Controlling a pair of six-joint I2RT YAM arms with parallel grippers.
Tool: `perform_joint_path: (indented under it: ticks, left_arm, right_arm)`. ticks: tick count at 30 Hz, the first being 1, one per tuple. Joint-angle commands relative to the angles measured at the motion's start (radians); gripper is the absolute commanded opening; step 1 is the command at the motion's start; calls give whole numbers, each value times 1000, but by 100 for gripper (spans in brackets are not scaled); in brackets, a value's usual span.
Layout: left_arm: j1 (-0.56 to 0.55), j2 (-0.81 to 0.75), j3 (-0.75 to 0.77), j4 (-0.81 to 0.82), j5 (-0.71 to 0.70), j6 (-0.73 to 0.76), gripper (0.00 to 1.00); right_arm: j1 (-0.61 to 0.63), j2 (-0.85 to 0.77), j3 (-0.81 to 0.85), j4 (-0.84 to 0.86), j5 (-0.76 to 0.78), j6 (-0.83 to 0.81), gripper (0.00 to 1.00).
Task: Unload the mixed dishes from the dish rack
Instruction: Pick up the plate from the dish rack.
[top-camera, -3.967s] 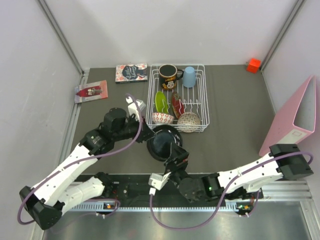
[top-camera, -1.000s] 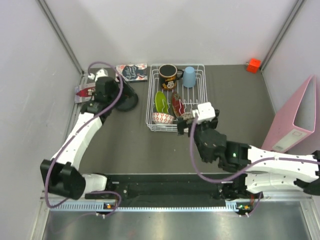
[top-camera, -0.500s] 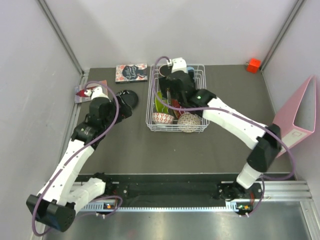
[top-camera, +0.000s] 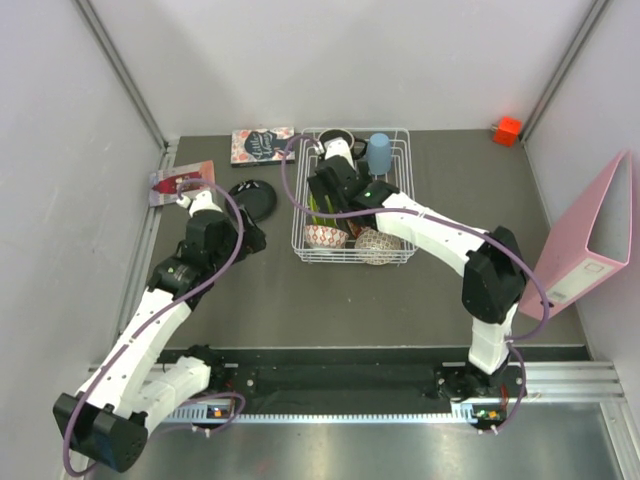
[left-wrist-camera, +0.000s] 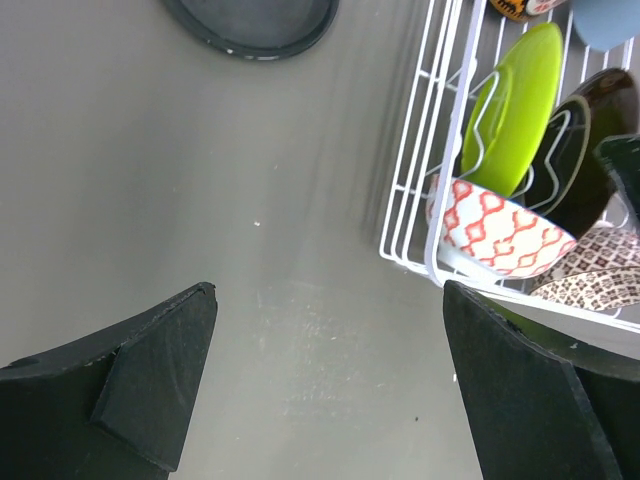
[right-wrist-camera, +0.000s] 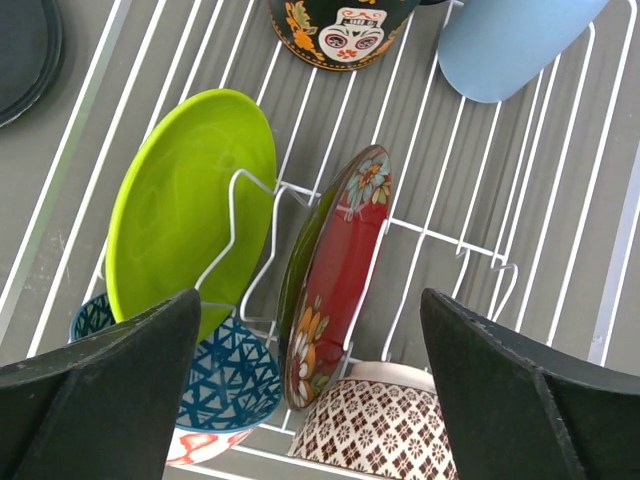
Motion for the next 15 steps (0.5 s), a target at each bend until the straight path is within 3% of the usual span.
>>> perform_joint_path:
  ticks: [1, 15]
  left_arm:
    - [-6, -5, -14, 20, 6, -5, 99]
    - [-4, 29, -37, 34, 25, -9, 99]
  right_arm:
    - [-23, 12, -13, 56, -3, 28, 86]
    - [-58, 43, -70, 107, -72, 45, 55]
